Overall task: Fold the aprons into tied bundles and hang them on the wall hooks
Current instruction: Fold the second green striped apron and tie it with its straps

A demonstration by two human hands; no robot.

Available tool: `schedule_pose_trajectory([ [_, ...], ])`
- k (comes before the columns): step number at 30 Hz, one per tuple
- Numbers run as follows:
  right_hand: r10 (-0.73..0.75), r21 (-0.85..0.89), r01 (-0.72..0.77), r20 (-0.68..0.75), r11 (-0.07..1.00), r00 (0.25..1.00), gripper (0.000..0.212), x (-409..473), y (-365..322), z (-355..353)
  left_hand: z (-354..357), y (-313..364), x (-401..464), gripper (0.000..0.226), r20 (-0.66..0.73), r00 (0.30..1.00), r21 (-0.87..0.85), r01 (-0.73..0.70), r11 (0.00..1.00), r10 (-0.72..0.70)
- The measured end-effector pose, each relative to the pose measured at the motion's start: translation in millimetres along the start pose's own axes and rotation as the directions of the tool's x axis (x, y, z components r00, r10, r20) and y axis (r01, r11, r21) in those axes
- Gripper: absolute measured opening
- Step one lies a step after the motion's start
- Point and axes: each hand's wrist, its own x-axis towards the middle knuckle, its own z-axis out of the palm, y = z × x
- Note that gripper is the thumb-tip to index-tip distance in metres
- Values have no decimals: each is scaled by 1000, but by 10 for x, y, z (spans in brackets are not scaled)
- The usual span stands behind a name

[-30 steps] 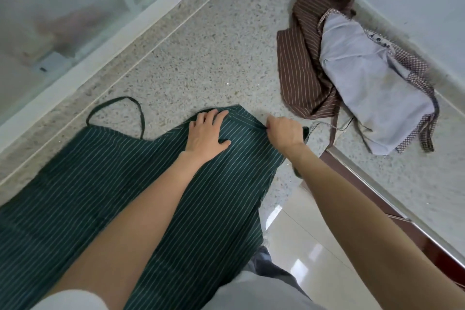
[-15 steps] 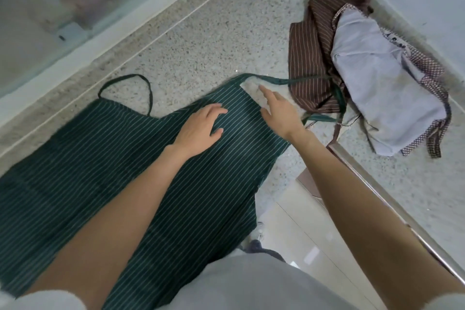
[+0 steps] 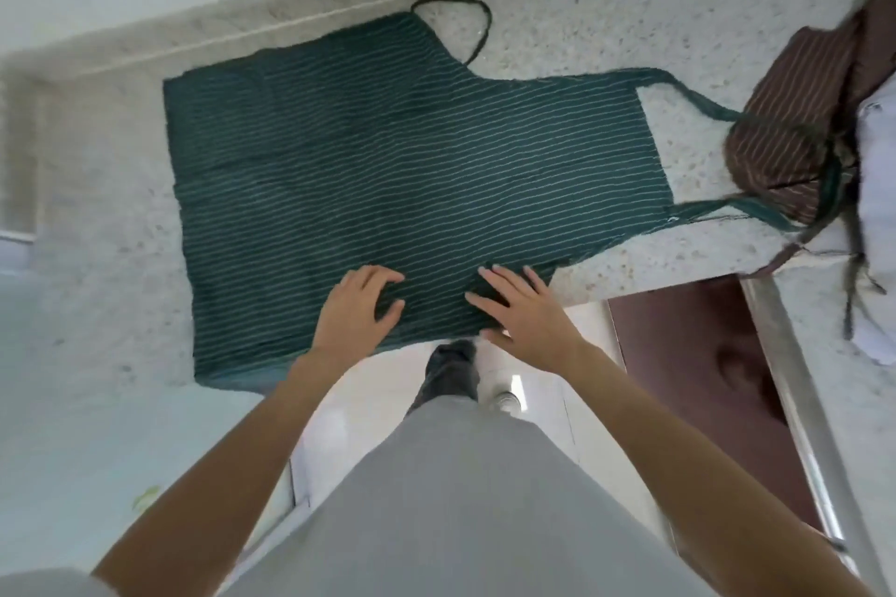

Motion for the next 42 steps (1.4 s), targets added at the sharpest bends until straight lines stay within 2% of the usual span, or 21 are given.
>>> schedule_pose_trajectory([
  [2, -25, -125, 41, 131, 991, 991, 81, -4, 0, 39, 67, -15, -310, 39, -8, 1000, 42, 23, 999, -23],
  [4, -22, -152, 57, 224, 987, 974, 98, 34, 60, 40, 160, 0, -466, 57, 70, 996, 124, 42, 991, -51],
  [6, -24, -153, 66, 259, 986, 966, 94, 114, 86, 3, 255, 27, -542, 66, 149, 979, 153, 116, 981, -139],
  [8, 13, -117, 25, 307, 993, 952, 91, 235, 100, -79, 303, 21, -496, 66, 154, 968, 120, 182, 976, -199],
  [9, 42, -125, -1, 325, 992, 945, 93, 290, 119, -119, 314, 12, -436, 66, 143, 969, 109, 187, 976, -202],
  [11, 93, -211, -24, 320, 977, 943, 80, 406, 169, -198, 278, -22, -261, 67, 135, 973, 105, 175, 979, -188],
  [13, 128, -310, -40, 269, 950, 955, 71, 505, 214, -250, 237, -62, -80, 67, 143, 972, 115, 168, 979, -183],
  [15, 98, -308, -56, 121, 950, 988, 67, 533, 169, -297, 198, -101, 82, 68, 150, 972, 132, 159, 978, -178],
  [16, 26, -257, -22, 14, 966, 1000, 58, 512, 127, -298, 183, -119, 156, 69, 150, 973, 143, 152, 978, -173],
  [18, -190, -180, 163, -147, 970, 971, 37, 369, 6, -239, 177, -143, 261, 71, 143, 976, 167, 141, 976, -165],
  [20, -289, -177, 269, -103, 947, 952, 38, 170, -95, -146, 187, -169, 321, 72, 133, 978, 175, 138, 975, -163],
  [21, -275, -196, 260, -57, 946, 960, 45, 85, -120, -88, 191, -179, 340, 72, 127, 979, 176, 134, 975, -158],
  [23, -140, -240, 139, 14, 961, 990, 61, -14, -113, 40, 190, -191, 369, 72, 124, 981, 173, 126, 977, -148],
  [25, -23, -255, 32, 37, 966, 999, 66, 13, -112, 66, 185, -174, 373, 71, 122, 980, 182, 136, 974, -160],
  [28, -21, -167, 20, -3, 986, 1000, 53, 91, -79, 14, 218, -50, 275, 60, -2, 989, 233, 142, 962, -145],
  [31, -48, -30, 46, -71, 998, 996, 25, 58, -35, -41, 293, 148, 23, 51, -202, 979, 156, 48, 987, -16],
  [32, -36, 8, 37, -103, 999, 994, 19, 44, -30, -57, 337, 222, -91, 54, -221, 975, 125, 8, 992, 20],
  [34, -4, 81, 16, -145, 997, 989, 26, 51, -51, -95, 431, 365, -326, 64, -161, 985, 94, -38, 995, 53],
  [37, 55, 132, -25, -228, 991, 972, 21, 78, -191, -236, 565, 426, -562, 66, -84, 994, 93, 71, 993, -63],
  [40, 104, 181, -42, -348, 983, 932, 21, 35, -338, -404, 473, 348, -630, 36, -202, 947, -70, 238, 969, -248],
  [42, 104, 168, -37, -413, 985, 905, 22, -41, -422, -484, 331, 323, -718, 26, -272, 911, -171, 273, 947, -311],
])
